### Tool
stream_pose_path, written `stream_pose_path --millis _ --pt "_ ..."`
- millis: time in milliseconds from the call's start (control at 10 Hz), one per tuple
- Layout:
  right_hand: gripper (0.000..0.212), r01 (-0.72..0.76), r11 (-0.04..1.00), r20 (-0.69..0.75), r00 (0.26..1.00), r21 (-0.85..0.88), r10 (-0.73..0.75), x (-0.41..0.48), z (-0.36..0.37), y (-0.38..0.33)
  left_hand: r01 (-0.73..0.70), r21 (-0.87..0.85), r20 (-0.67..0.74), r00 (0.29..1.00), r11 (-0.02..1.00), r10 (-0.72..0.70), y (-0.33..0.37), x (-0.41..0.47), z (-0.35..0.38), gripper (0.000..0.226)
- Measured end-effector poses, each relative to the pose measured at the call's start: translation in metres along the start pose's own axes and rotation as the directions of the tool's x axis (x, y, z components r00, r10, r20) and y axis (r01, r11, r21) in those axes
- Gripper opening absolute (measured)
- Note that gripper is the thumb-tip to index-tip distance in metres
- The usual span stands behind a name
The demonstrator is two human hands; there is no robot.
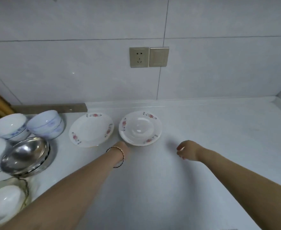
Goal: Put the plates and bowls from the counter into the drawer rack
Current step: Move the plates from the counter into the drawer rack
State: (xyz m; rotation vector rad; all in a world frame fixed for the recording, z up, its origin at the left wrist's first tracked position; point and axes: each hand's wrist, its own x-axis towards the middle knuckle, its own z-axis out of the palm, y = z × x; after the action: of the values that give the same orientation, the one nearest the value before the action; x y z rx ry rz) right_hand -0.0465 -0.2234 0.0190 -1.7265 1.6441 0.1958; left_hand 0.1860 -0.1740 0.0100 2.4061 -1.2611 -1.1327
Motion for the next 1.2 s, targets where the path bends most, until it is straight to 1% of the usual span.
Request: stream_pose_path --millis 100,200,300,400,500,600,700,900,1000,1100,1200 --pt "0.038 -0.042 0.999 0.005 0.999 0.018 0.042 0.05 -0.001 -0.027 0.078 -0.106 0.018 0.997 0.991 -0.077 -0.005 0.07 -0.007 0.038" --pt "0.047 -0.115 0.99 0.0 0.993 0.087 0.116 0.094 0.003 -0.049 0.107 -0.195 0.032 0.994 0.975 -0.102 -0.012 0.122 -0.004 0.037" --pt "0.056 -0.176 0.969 -0.004 0.984 0.175 0.18 0.136 0.009 -0.064 0.198 -0.256 0.088 0.98 0.946 -0.181 -0.021 0.16 0.005 0.047" --pt "0.055 -0.209 0.933 -0.026 0.974 0.292 0.226 0.174 0.014 -0.07 0.257 -0.341 0.113 0.966 0.904 -0.231 -0.008 0.175 0.0 0.041" --pt "0.05 -0.256 0.891 -0.058 0.953 0.374 0.298 0.202 0.018 -0.071 0.309 -0.429 0.127 0.951 0.848 -0.282 -0.004 0.198 0.005 0.052" --pt "0.043 -0.265 0.833 -0.081 0.935 0.485 0.345 0.216 0.019 -0.07 0.293 -0.459 0.115 0.956 0.839 -0.271 -0.013 0.216 0.007 0.051" --pt "0.038 -0.242 0.798 -0.095 0.933 0.552 0.348 0.214 0.02 -0.068 0.275 -0.478 0.103 0.961 0.834 -0.258 -0.018 0.213 0.004 0.025" --pt "0.04 -0.231 0.774 -0.093 0.932 0.589 0.349 0.17 0.029 -0.055 0.223 -0.474 0.103 0.975 0.852 -0.198 -0.022 0.172 -0.004 0.031" --pt "0.034 -0.198 0.784 -0.105 0.943 0.589 0.317 0.136 0.027 -0.047 0.206 -0.529 0.114 0.978 0.823 -0.172 -0.023 0.137 -0.008 0.034" --pt "0.031 -0.14 0.79 -0.144 0.95 0.597 0.277 0.101 0.023 -0.037 0.197 -0.59 0.123 0.98 0.783 -0.153 -0.025 0.1 -0.009 0.041" --pt "0.032 -0.091 0.803 -0.177 0.955 0.589 0.238 0.063 0.023 -0.026 0.151 -0.599 0.07 0.988 0.786 -0.136 -0.026 0.056 -0.008 0.044"
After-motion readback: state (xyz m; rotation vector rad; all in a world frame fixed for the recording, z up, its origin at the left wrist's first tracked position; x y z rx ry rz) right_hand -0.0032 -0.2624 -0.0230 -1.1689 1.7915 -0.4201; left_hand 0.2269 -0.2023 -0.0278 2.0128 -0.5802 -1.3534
